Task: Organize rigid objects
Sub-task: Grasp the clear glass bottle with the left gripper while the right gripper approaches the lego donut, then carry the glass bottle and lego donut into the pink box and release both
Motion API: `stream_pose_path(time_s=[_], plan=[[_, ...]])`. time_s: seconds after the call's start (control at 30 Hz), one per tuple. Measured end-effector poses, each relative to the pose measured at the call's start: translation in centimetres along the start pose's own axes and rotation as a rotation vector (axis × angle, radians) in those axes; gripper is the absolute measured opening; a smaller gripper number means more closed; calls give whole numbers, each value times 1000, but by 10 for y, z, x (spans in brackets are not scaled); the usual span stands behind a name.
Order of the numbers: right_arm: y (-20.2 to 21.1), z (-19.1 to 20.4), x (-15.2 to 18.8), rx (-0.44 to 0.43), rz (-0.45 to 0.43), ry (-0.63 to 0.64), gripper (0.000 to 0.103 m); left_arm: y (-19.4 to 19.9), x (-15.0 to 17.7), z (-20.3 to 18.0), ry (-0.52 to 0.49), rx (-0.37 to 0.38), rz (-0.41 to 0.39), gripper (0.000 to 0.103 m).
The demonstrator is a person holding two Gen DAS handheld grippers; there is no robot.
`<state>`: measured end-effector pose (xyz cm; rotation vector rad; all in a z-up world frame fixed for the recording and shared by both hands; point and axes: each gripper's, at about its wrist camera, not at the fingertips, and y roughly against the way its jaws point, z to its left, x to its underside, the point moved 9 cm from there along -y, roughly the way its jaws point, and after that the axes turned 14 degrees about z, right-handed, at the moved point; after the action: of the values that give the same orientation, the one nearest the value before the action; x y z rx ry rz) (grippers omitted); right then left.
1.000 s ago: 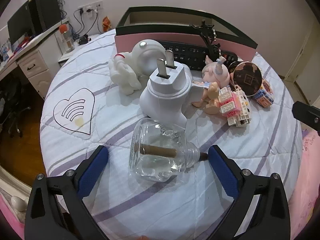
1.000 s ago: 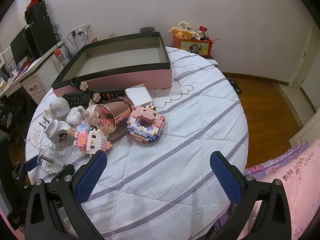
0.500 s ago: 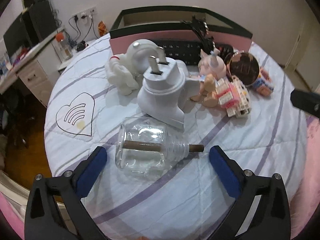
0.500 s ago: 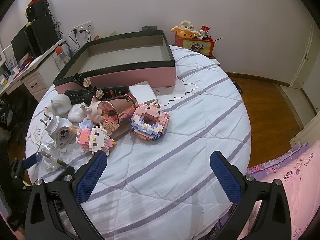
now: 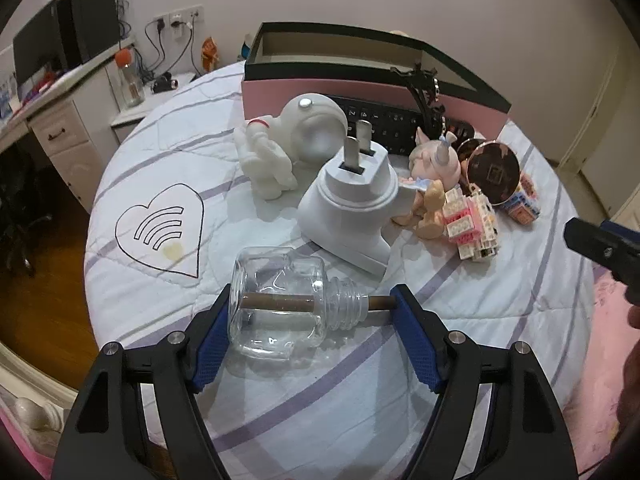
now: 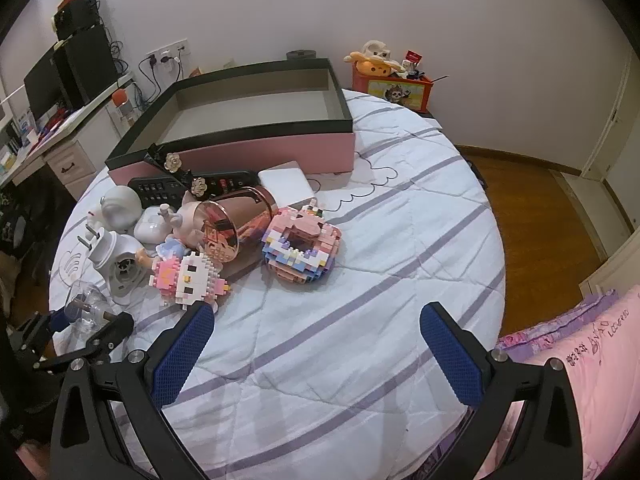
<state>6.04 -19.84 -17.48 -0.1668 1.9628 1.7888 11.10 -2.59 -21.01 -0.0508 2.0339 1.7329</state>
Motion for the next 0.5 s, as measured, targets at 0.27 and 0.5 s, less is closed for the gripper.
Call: stream_pose_path(time_s=[0.27,0.5], plan=[[-12,-15,-12,5,-6,-29,103,14,2,6,17,-4,-24,77],[-31,-14,-30,7,4,-4,101,31,-7,15,36,-14,-55,77]])
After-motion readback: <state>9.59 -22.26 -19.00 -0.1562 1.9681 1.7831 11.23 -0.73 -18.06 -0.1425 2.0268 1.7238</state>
